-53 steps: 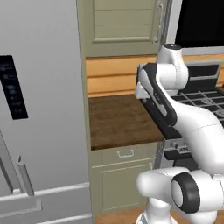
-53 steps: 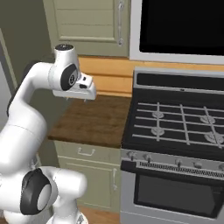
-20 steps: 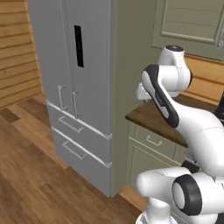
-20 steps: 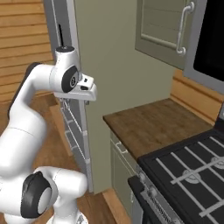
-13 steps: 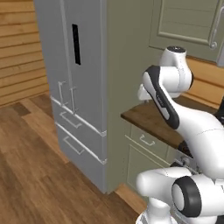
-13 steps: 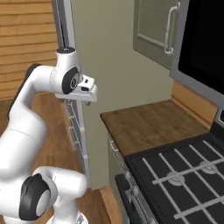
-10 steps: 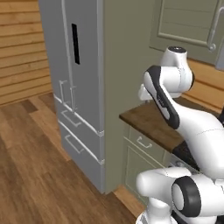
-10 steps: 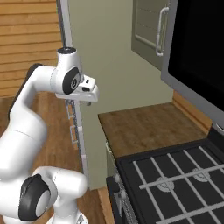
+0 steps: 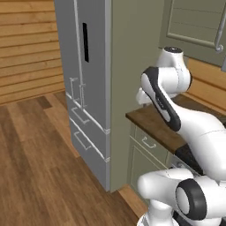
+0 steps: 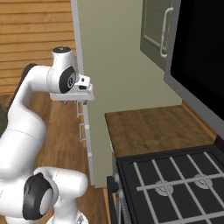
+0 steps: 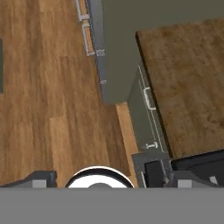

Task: Take a straw from the drawer in front and place it inside the glass cup on the dining counter.

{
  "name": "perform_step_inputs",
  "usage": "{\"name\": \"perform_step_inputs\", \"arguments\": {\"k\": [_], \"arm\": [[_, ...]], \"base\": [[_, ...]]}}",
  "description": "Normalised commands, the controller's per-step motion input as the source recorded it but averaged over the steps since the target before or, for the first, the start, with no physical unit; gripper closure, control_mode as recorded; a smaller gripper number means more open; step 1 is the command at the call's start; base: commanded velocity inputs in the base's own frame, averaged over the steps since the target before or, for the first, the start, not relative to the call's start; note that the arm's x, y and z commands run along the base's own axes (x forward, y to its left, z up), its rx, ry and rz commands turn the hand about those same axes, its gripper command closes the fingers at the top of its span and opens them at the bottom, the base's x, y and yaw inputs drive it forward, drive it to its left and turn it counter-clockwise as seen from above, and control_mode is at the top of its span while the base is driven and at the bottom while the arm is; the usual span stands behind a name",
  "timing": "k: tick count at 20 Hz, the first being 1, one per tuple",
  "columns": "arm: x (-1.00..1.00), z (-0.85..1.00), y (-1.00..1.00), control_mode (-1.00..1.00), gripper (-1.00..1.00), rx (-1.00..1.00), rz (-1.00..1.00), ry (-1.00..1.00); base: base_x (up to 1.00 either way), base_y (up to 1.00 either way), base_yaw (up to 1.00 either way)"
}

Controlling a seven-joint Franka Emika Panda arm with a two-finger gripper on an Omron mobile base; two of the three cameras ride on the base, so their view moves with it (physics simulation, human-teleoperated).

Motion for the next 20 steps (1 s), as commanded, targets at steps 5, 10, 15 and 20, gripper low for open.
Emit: {"name": "perform_step_inputs", "arguments": {"k": [5,10,15,20], "arm": [[-0.01,-0.55,1.00,-1.00,-1.00,-0.43,-0.03,0.00],[0.11,-0.92,0.66,-1.00,-1.00,-0.48,-0.12,0.05],[0.32,-1.00,0.09,-1.00,-1.00,-0.52,-0.18,0.04],[0.24,-0.88,-0.04,-1.00,-1.00,-0.47,-0.12,0.00]], "base": [[0.00,0.00,0.00],[0.00,0.00,0.00],[0.00,0.00,0.00],[0.00,0.00,0.00]]}}
